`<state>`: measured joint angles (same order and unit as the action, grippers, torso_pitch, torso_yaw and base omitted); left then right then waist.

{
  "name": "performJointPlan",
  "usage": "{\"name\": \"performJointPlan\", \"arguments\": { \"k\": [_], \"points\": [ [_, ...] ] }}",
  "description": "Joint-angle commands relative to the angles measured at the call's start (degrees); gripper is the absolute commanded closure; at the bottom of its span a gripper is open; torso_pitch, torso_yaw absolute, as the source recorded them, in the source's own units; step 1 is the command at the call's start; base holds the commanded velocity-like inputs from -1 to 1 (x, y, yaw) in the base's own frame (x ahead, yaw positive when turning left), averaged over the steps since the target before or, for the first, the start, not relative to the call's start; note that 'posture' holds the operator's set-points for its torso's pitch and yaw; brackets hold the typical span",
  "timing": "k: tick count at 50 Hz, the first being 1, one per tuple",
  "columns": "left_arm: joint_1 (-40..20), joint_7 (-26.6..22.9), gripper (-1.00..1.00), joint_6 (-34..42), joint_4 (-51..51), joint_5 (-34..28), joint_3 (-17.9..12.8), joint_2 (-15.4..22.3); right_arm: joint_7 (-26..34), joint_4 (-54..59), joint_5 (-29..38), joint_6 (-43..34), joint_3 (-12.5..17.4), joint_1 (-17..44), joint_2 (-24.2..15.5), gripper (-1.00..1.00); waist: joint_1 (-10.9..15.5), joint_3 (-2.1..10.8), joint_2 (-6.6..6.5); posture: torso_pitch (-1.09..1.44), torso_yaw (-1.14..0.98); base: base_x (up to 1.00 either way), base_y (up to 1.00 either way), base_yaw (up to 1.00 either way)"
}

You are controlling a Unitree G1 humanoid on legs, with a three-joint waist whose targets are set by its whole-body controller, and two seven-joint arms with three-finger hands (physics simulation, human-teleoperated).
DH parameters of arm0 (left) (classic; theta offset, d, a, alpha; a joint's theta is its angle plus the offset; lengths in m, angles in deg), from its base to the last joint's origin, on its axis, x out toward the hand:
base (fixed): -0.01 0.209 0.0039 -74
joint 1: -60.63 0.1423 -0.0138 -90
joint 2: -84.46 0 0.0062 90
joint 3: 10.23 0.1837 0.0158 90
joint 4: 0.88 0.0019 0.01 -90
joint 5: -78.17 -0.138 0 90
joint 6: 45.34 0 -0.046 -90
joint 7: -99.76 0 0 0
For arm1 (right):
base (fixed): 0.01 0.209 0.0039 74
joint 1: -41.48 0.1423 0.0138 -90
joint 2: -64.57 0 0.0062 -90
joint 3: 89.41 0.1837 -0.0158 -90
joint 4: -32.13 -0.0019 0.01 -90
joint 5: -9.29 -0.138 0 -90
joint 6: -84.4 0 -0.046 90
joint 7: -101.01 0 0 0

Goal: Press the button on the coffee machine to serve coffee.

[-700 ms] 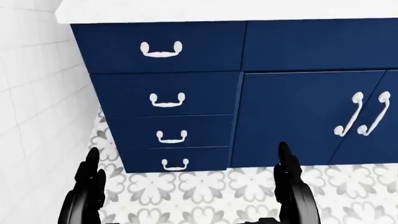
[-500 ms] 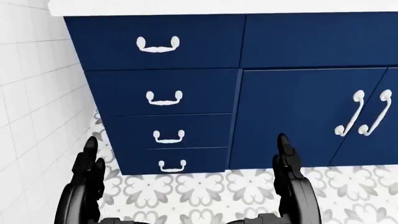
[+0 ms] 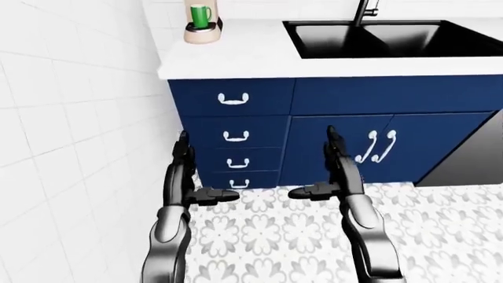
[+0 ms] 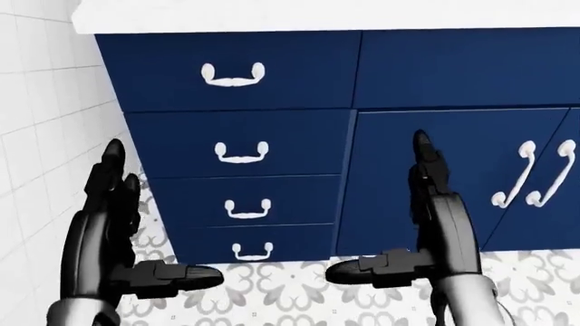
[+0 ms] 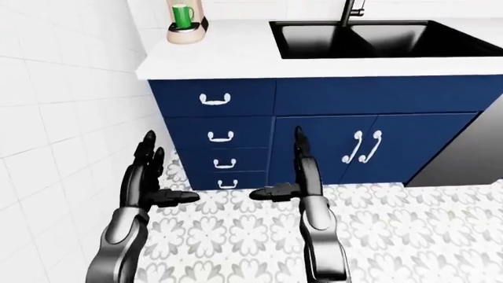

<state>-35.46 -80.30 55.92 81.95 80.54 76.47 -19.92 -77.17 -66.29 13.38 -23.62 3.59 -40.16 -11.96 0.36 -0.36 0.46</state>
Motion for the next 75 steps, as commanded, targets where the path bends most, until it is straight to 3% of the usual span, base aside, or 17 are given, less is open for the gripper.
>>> {"name": "performJointPlan", "arguments": {
  "k": [1, 8, 14, 21, 27, 33, 41, 46, 75],
  "points": [
    [-3.5, 0.8, -1.0, 2.0, -3.0, 1.1, -1.0, 0.8, 0.2, -3.7, -0.4, -2.2, 0.5, 2.6, -0.8, -1.0, -0.1, 1.11, -0.04, 0.0, 0.0, 0.0, 0.0, 0.0],
    [-12.0, 2.5, -1.0, 12.6, -6.9, 2.6, -2.3, 3.1, 0.1, -7.4, -0.4, -11.0, 2.7, 7.7, -3.2, -1.0, -0.1, 0.96, -0.06, 0.0, 0.0, 0.0, 0.0, 0.0],
    [-22.7, 4.9, -1.0, 21.0, -5.5, 5.4, -4.2, 5.3, 1.0, -16.6, -2.4, -26.3, 5.2, 16.1, -6.6, -1.0, 0.1, 0.7, -0.04, 0.0, 0.0, 0.0, 0.0, 0.0],
    [-34.1, 7.4, -1.0, 26.0, -0.4, 9.9, -6.4, 10.2, 1.1, -18.8, -5.0, -33.8, 7.2, 21.4, -9.9, -1.0, 0.1, 0.4, 0.17, 0.0, 0.0, 0.0, 0.0, 0.0],
    [-38.3, 8.8, -1.0, 29.1, -1.3, 11.7, -6.2, 12.2, 0.6, -18.8, -5.9, -38.6, 7.7, 26.9, -12.0, -1.0, 0.0, 0.1, 0.05, 0.0, 0.0, 0.0, 0.0, 0.0],
    [-40.8, 10.0, -1.0, 31.2, -1.8, 13.7, -7.3, 13.6, -0.3, -19.2, -5.7, -42.8, 7.3, 33.7, -14.5, -1.0, 0.0, -0.23, -0.19, 0.0, 0.0, 0.0, 0.0, 0.0],
    [-45.7, 12.3, -1.0, 34.6, -1.1, 16.2, -8.5, 16.2, 0.2, -19.2, -6.0, -44.5, 8.2, 37.6, -15.8, -1.0, 0.0, -0.49, -0.12, 0.0, 0.0, 0.0, 0.0, 0.0],
    [-47.7, 13.3, -1.0, 36.0, -2.1, 18.1, -9.0, 17.9, 0.4, -23.1, -6.7, -50.1, 8.1, 41.3, -17.6, -1.0, 0.1, -0.64, -0.27, 0.0, 0.0, 0.0, 0.0, 0.0],
    [-48.5, 16.8, -1.0, 39.7, -7.4, 23.5, -9.8, 20.7, 0.2, -26.0, -8.4, -51.8, 8.4, 42.4, -17.6, -1.0, -0.2, -1.27, -0.59, 0.0, 0.0, 0.02, 0.0, 0.0]
  ]
}}
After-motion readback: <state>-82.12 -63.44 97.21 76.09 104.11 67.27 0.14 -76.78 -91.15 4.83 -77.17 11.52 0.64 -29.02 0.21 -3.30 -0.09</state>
